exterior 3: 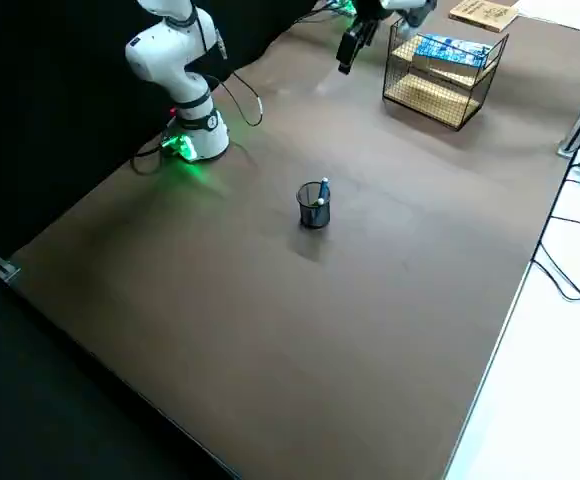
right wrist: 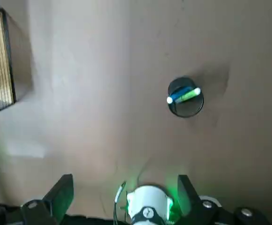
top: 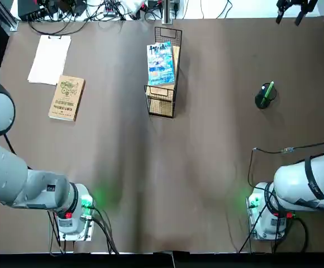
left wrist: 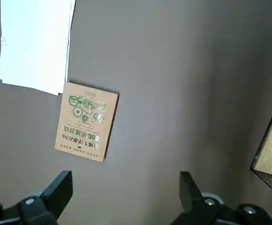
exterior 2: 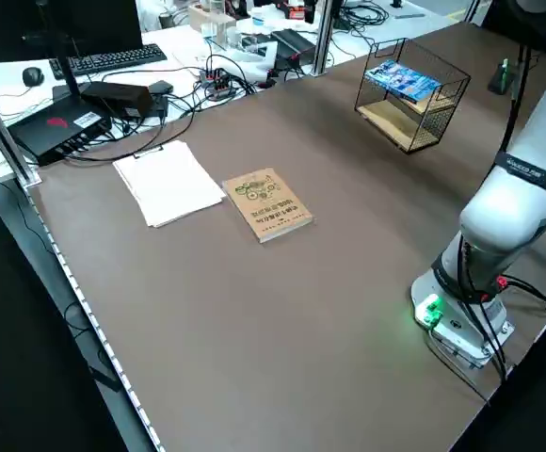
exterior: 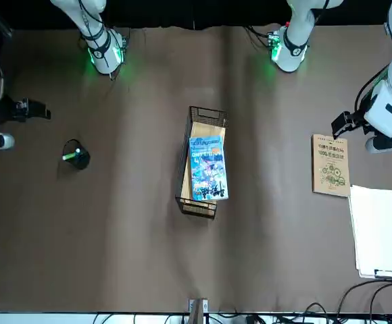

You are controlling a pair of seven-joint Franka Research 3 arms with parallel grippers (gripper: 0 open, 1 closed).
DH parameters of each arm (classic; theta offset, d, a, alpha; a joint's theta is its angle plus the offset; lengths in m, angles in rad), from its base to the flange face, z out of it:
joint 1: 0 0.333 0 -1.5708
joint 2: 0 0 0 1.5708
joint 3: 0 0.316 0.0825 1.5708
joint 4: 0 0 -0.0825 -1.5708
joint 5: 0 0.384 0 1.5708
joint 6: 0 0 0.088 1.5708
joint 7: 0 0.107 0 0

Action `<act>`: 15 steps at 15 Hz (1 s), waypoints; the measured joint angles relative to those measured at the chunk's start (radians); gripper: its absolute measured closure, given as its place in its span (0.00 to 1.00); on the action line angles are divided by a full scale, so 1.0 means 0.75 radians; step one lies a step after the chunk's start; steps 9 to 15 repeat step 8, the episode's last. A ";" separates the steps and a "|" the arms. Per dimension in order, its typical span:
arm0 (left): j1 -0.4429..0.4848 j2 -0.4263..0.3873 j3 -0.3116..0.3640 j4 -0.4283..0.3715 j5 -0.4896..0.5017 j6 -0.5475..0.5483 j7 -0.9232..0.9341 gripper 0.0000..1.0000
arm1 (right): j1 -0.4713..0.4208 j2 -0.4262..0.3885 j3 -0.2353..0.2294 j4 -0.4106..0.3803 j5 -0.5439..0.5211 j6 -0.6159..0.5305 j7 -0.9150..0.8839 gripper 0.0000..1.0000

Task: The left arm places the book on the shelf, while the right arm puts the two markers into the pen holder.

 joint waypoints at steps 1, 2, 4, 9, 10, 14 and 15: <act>0.000 0.000 0.000 0.000 0.000 0.000 0.000 0.00 | 0.004 -0.027 -0.001 -0.019 -0.001 0.040 0.014 0.02; 0.000 0.000 0.000 0.000 0.000 0.000 0.000 0.00 | 0.007 -0.059 -0.001 -0.053 -0.001 0.091 0.025 0.01; 0.000 0.000 0.000 0.000 0.000 0.000 0.000 0.00 | 0.016 -0.136 -0.002 -0.151 -0.003 0.184 0.030 0.01; 0.000 0.000 0.000 0.000 0.000 0.000 0.000 0.00 | 0.187 -0.250 -0.146 -0.295 -0.021 0.271 0.037 0.00; 0.000 0.000 0.000 0.000 0.000 0.000 0.000 0.00 | 0.187 -0.250 -0.146 -0.295 -0.021 0.271 0.037 0.00; 0.000 0.000 0.000 0.000 0.000 0.000 0.000 0.00 | 0.187 -0.250 -0.146 -0.295 -0.021 0.271 0.037 0.00; 0.000 0.000 0.000 0.000 0.000 0.000 0.000 0.00 | 0.187 -0.250 -0.146 -0.295 -0.021 0.271 0.037 0.00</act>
